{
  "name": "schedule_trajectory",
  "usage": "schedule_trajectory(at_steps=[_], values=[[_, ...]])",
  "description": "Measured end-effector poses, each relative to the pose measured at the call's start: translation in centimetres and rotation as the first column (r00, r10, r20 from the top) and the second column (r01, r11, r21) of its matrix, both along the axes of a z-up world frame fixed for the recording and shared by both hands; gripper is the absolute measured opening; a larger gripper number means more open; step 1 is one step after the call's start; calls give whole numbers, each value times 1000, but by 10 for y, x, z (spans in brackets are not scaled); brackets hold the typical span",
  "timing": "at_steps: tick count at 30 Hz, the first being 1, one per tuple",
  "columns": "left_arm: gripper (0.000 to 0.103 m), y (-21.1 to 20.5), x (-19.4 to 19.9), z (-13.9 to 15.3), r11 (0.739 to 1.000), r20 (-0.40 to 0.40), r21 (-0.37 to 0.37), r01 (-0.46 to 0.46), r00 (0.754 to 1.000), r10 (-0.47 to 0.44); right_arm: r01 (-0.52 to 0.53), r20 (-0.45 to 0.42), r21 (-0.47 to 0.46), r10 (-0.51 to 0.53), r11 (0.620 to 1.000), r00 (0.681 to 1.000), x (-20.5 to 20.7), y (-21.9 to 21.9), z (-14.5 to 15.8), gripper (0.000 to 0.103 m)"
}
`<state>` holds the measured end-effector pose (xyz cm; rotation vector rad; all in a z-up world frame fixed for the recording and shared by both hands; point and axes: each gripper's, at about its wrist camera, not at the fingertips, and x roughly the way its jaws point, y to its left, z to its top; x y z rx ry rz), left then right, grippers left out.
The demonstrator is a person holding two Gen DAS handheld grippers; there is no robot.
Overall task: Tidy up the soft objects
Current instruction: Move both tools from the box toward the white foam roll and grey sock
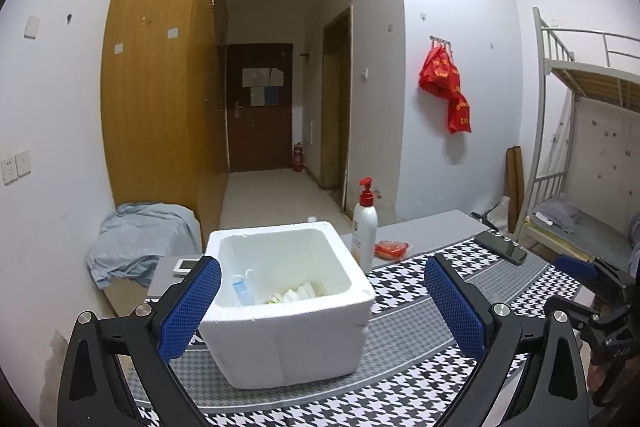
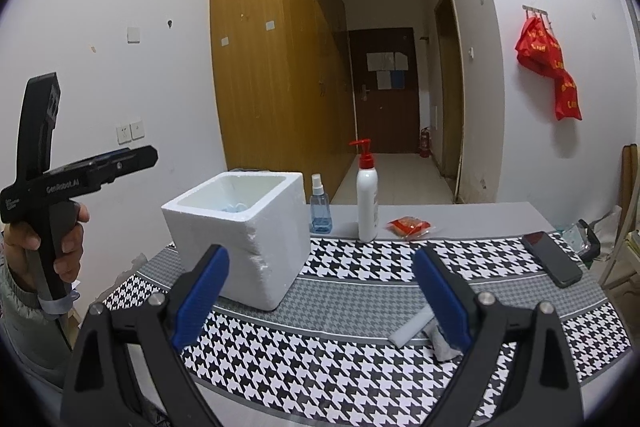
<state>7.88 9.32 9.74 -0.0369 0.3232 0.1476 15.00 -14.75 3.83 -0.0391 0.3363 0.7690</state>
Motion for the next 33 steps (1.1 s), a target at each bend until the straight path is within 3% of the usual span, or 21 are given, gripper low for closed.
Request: schedule_trajectory(at_steps=[11,17,33], values=[[102,-15,-20,-13,1000,28,-12,11,1000,-10,24,10,2,-24,1000,1000,-11,-8,-3,99],[102,-27,-28,-23,1000,54,30,4,999,-6,34,19,12,-34,999,999,-13,-12,-5,99],[102,-37,-37,-54,999,75,-15,44,996,-43,55,-16,28,-55,998,998,-10,-19,-19,101]])
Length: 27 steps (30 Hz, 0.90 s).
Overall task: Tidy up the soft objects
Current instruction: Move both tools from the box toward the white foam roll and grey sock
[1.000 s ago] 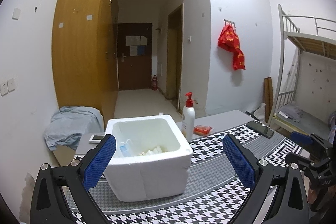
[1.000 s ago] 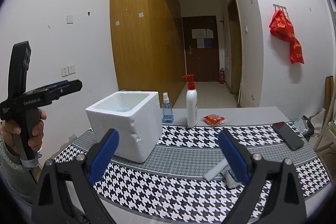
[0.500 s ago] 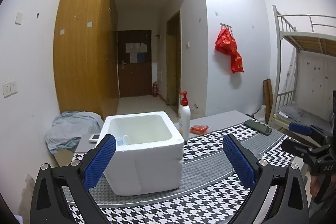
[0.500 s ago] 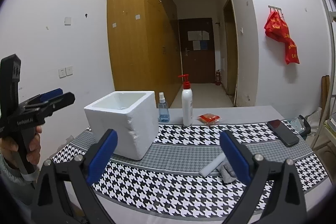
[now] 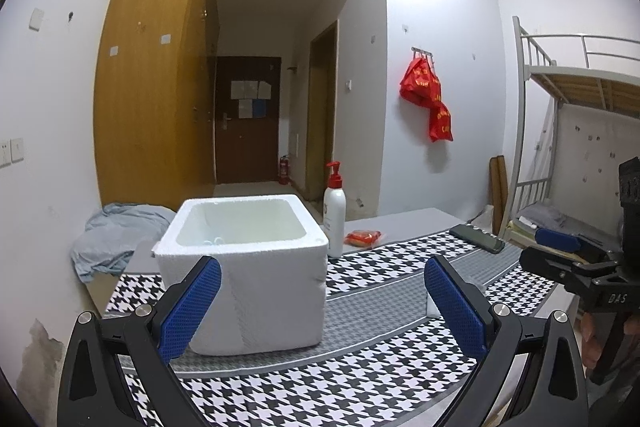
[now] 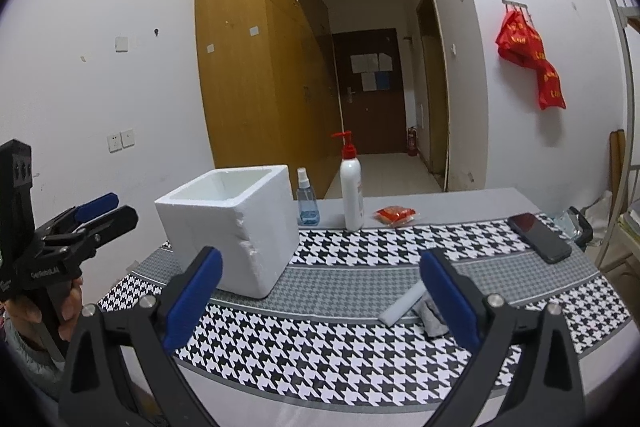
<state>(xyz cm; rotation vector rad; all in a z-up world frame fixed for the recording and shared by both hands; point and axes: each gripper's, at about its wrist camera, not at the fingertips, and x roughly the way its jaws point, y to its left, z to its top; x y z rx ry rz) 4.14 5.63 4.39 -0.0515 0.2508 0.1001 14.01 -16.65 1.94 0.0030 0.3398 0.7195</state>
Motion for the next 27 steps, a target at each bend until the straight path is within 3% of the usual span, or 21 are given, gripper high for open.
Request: schedule_trajectory(at_steps=[8,27], values=[[102,-8,-4,-12,999,17,35,4,1000,-5,-11,-8,-24,10,1000,1000,-4,5,-12,101],[102,-14,21,-32,1000,-56,6,29,998,-28,27,-57,-39,-30,999,998,13,-3,-29,101]])
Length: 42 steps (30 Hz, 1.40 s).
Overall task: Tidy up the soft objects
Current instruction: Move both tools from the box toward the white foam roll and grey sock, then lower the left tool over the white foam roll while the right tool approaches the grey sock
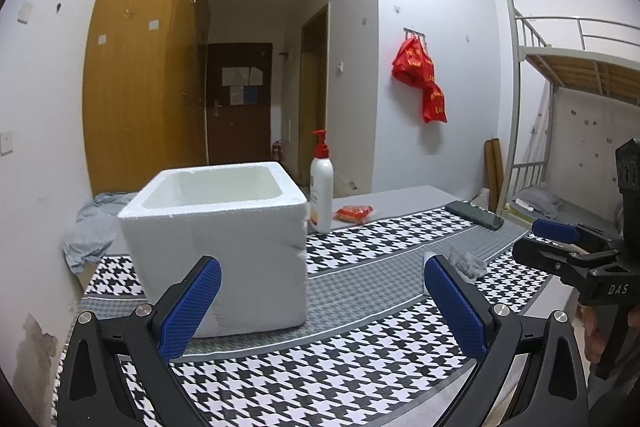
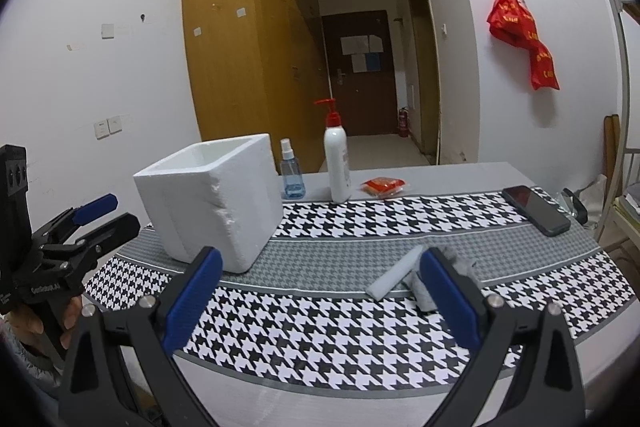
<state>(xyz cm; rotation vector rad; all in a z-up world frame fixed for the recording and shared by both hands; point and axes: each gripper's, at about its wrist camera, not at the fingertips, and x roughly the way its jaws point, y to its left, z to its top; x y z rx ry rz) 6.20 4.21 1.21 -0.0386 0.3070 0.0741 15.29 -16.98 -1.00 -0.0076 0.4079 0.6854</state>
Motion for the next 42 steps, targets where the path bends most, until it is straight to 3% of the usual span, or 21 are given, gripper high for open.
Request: schedule_trajectory(at_steps=[27,42], values=[[102,-45,62,-21,986,-117,-12,168,979,-168,181,-71,-19,-181,983,981,31,-61,-24,101],[102,-72,83,-31,982,-180,0,189,966,-186,199,-122,-24,-201,980,972,48,-79,-39,101]])
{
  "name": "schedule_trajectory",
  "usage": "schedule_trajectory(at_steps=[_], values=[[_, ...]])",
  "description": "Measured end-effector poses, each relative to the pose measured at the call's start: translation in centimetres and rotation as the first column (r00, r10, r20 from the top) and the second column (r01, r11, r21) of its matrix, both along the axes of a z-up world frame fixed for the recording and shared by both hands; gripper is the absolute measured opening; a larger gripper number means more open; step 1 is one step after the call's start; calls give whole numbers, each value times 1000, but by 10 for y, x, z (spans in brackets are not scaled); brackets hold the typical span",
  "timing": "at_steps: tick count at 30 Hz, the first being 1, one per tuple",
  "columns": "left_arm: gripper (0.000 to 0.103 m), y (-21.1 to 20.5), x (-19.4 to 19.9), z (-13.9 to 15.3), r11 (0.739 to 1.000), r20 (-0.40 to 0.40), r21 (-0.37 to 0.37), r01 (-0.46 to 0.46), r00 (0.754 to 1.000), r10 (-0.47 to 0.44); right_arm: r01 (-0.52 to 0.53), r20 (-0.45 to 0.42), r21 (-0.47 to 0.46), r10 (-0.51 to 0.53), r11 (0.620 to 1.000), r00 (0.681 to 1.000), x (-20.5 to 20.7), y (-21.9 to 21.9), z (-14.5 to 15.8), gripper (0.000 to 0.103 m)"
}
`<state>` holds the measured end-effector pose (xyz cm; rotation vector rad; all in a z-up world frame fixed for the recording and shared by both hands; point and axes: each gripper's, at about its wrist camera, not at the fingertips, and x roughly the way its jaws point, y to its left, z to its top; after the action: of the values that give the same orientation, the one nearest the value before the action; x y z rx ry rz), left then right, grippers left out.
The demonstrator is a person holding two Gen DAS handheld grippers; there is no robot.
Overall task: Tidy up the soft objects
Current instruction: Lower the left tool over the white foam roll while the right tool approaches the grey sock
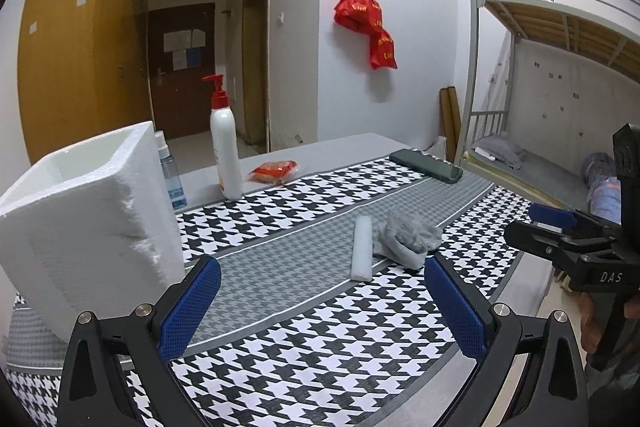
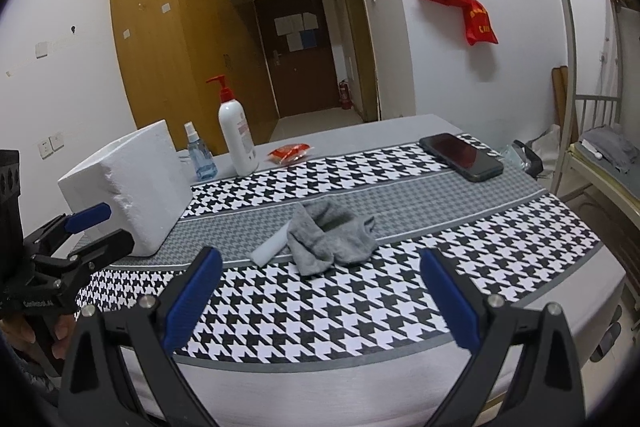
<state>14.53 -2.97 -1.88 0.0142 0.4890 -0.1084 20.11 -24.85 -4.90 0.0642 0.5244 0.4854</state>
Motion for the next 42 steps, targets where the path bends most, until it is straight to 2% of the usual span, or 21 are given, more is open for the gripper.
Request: schedule_trajectory(at_steps=[21,42], values=[[102,-16,40,-20,1000,-127,-11,11,992,-13,-11,-68,-7,10,1000,998,29,-10,-16,101],[102,-30,90,-42,998,-297,2,60,953,-57,-35,-124,-14,33,999,992,57,-9,-28,101]])
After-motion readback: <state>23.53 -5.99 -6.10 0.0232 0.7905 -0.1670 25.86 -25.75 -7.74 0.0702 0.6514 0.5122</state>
